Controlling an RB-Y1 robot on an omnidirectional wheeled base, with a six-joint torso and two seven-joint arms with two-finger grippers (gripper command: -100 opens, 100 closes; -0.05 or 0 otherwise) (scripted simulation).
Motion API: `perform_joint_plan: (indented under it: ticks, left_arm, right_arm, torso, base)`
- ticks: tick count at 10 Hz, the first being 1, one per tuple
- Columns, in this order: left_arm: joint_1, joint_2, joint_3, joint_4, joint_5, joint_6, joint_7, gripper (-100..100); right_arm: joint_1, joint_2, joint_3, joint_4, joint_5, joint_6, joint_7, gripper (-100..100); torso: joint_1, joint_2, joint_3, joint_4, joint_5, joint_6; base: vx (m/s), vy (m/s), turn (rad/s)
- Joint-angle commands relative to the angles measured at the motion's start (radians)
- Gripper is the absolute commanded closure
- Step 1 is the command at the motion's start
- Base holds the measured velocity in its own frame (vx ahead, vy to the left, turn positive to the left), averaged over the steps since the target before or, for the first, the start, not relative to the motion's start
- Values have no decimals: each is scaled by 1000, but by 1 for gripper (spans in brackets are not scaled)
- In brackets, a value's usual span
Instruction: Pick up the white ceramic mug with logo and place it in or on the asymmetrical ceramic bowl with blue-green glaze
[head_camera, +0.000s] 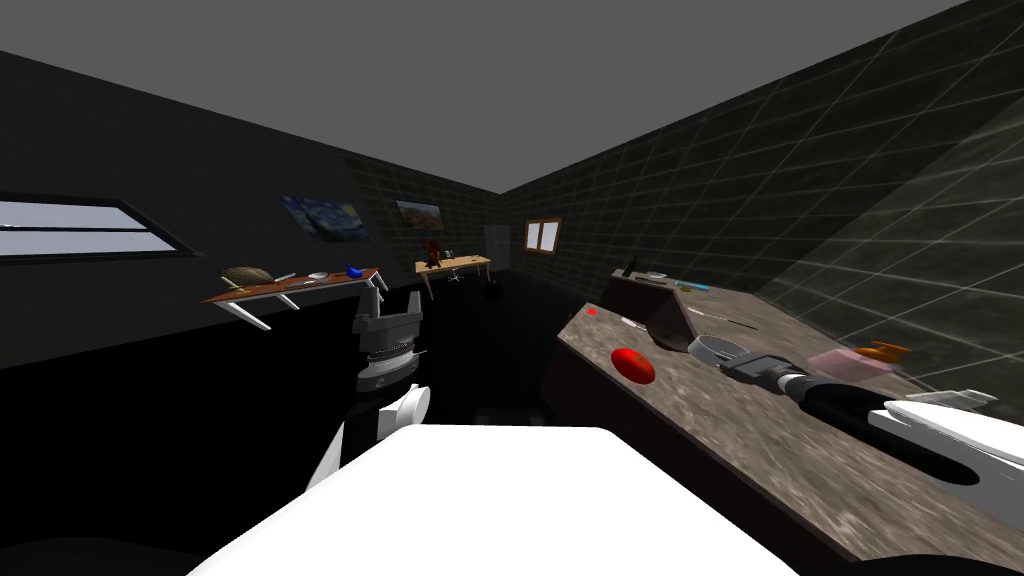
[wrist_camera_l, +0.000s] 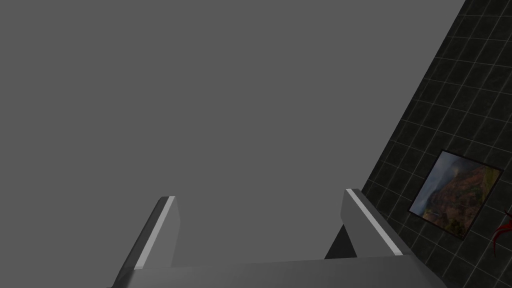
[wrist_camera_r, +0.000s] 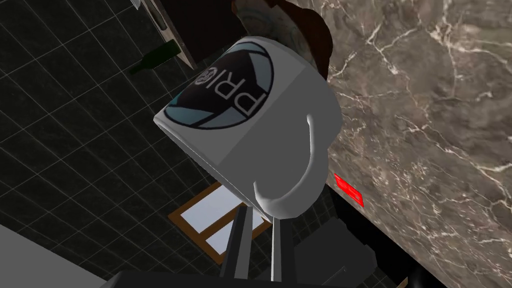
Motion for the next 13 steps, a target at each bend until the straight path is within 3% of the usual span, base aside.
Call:
perform_joint_plan:
  ticks: [1, 5, 7, 8, 12, 13]
  left_arm:
    - [0, 0, 0, 0, 0, 0, 0, 0]
    - [0, 0, 0, 0, 0, 0, 0, 0]
    - [0, 0, 0, 0, 0, 0, 0, 0]
    - [0, 0, 0, 0, 0, 0, 0, 0]
    - [0, 0, 0, 0, 0, 0, 0, 0]
    - [0, 0, 0, 0, 0, 0, 0, 0]
  right_arm:
    - [3, -14, 8, -11, -3, 4, -21, 100]
    - [15, -49, 27, -37, -13, 10, -69, 100]
    - [8, -46, 29, -29, -11, 5, -64, 100]
    - [8, -48, 28, -30, -12, 5, -66, -100]
    - [7, -48, 28, -30, -12, 6, -66, -100]
    - [7, -48, 28, -30, -12, 6, -66, 0]
  torso:
    - [0, 0, 0, 0, 0, 0]
    - [2, 2, 1, 1, 0, 1]
    - [1, 3, 2, 1, 0, 1]
    - [6, 7, 4, 1, 0, 2]
    - [12, 13, 8, 3, 2, 2]
    - [12, 13, 8, 3, 2, 2]
  base:
    - [136, -162, 29]
    - [131, -142, 17]
    - [104, -112, 17]
    - [13, -14, 7]
    - [0, 0, 0]
    - [0, 0, 0]
